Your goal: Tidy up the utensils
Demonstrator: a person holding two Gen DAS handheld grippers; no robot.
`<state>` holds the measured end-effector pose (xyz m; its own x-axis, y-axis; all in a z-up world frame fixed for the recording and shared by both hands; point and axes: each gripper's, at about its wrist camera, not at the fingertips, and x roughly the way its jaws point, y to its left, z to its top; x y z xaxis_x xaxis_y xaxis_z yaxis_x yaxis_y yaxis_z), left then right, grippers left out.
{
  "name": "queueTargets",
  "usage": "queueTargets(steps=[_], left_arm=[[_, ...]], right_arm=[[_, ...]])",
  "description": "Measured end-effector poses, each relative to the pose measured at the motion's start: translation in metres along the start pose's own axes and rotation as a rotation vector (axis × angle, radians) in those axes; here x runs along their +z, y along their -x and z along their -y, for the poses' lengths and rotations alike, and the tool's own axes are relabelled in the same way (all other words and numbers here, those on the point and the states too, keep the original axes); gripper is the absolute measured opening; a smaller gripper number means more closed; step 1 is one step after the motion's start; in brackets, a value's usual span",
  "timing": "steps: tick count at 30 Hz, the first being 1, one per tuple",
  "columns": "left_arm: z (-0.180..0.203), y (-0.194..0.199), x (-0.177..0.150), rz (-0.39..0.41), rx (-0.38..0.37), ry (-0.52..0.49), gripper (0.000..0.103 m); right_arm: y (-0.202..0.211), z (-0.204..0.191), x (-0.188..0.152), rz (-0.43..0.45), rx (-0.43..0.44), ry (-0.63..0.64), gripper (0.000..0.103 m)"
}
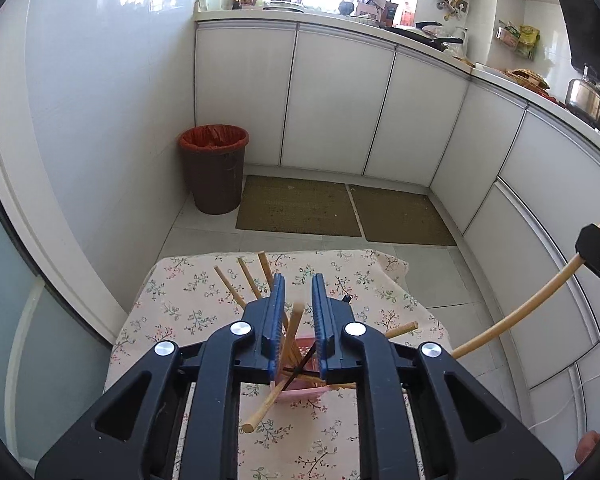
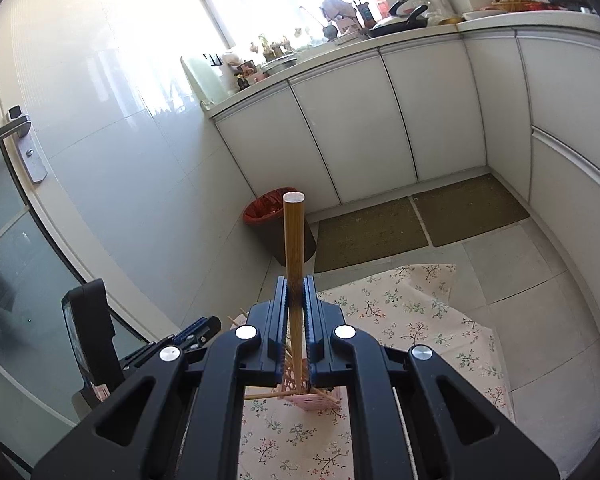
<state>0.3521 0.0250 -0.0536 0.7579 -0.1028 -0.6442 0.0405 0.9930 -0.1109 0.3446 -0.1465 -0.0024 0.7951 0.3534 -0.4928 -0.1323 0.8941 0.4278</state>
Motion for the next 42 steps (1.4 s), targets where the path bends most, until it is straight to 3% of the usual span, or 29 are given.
queueTargets(steps=[10,20,23,24,28,30,37,42], left_arm=[[-0.038,0.059,0.013,0.144,-0.017,0.095,0.035],[-0.068,0.047,0.004,0.101,0.006,0.130,0.035],[-0.076,0.037,-0.003,0.069,0.014,0.146,0.035],[-0.075,0.035,-0.004,0.062,0.020,0.144,0.035],[-0.076,0.040,-0.006,0.072,0.042,0.132,0.035],[-0.073,0.046,-0.006,0.080,0.036,0.134,0.037],[-0.043,0.065,-0.009,0.107,0.046,0.090,0.046],[-0.018,0.081,-0.020,0.127,0.075,0.046,0.063]], right_arm=[[-0.030,-0.014,-0.009,0.016,-0.032,0.029,0.008],[-0.086,-0.030,-0.033,-0.021,-0.033,0.041,0.008],[-0.105,-0.035,-0.042,-0.046,-0.034,0.038,0.012],[-0.108,-0.036,-0.042,-0.050,-0.040,0.039,0.018],[-0.091,-0.040,-0.034,-0.019,-0.080,0.080,0.022],[-0.078,-0.042,-0.031,0.005,-0.124,0.117,0.029],[-0.030,-0.035,-0.033,0.030,-0.208,0.161,0.033],[-0.001,-0.030,-0.048,0.038,-0.236,0.164,0.050]])
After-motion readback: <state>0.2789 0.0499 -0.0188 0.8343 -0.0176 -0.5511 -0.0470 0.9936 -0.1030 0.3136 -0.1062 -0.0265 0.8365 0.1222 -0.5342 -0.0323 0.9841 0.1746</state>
